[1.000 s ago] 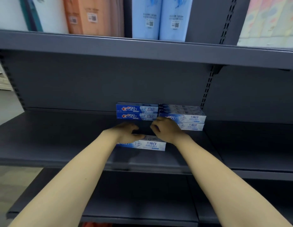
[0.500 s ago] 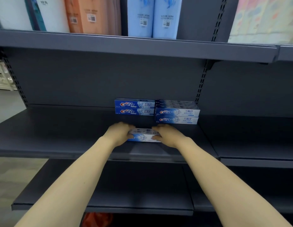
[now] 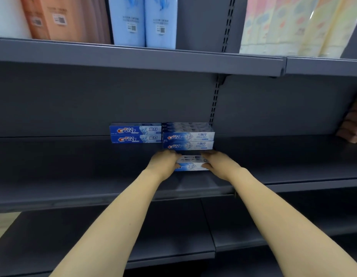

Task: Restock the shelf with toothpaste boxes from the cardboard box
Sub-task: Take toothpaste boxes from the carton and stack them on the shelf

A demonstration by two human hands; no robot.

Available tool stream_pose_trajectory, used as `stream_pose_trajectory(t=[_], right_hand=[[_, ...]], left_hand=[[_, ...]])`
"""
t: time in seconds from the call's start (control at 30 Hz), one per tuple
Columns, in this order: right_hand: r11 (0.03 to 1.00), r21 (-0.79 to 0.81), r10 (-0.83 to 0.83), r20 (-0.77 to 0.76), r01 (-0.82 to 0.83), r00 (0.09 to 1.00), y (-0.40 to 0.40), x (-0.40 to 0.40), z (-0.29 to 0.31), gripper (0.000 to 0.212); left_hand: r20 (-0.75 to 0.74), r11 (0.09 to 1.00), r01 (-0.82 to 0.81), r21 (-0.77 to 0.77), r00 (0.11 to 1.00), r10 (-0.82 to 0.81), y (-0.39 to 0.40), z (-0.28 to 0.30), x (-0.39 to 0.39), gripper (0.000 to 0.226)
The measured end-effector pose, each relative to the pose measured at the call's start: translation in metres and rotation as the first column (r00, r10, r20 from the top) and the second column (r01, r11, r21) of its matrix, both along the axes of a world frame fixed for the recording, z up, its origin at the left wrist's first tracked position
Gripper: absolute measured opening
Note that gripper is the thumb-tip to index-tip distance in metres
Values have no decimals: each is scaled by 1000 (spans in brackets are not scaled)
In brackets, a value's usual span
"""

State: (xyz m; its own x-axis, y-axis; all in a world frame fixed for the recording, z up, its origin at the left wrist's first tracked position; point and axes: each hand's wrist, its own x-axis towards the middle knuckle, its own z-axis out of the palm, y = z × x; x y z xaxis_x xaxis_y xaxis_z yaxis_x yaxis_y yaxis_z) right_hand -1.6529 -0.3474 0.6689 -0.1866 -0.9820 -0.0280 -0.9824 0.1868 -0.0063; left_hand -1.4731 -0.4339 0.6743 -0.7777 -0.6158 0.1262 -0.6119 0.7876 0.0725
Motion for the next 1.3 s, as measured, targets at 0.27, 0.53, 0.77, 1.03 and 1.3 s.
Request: stream_pose_trajectory(t=[0.27, 0.53, 0.77, 1.03, 1.3], right_hand=[[994, -101, -55, -90, 46, 994, 4, 7, -21, 52], [987, -132, -107, -137, 89, 985, -5, 4, -35, 53], [941, -328, -157, -212, 81, 965, -23, -3, -48, 56], [934, -349, -146, -201, 68, 969, -48, -17, -50, 64], [917, -390, -155, -165, 80, 974, -72, -32, -53, 58]], left_hand=[[121, 985, -98, -144, 986, 116, 14, -20, -17, 53], [163, 964, -178, -197, 964, 211, 20, -18, -23, 43], [119, 965, -166, -203, 974, 192, 3, -25, -35, 42], [61, 976, -106, -191, 991, 120, -29, -27, -49, 48], [-41, 979, -81, -187, 996, 74, -59, -36, -63, 39]])
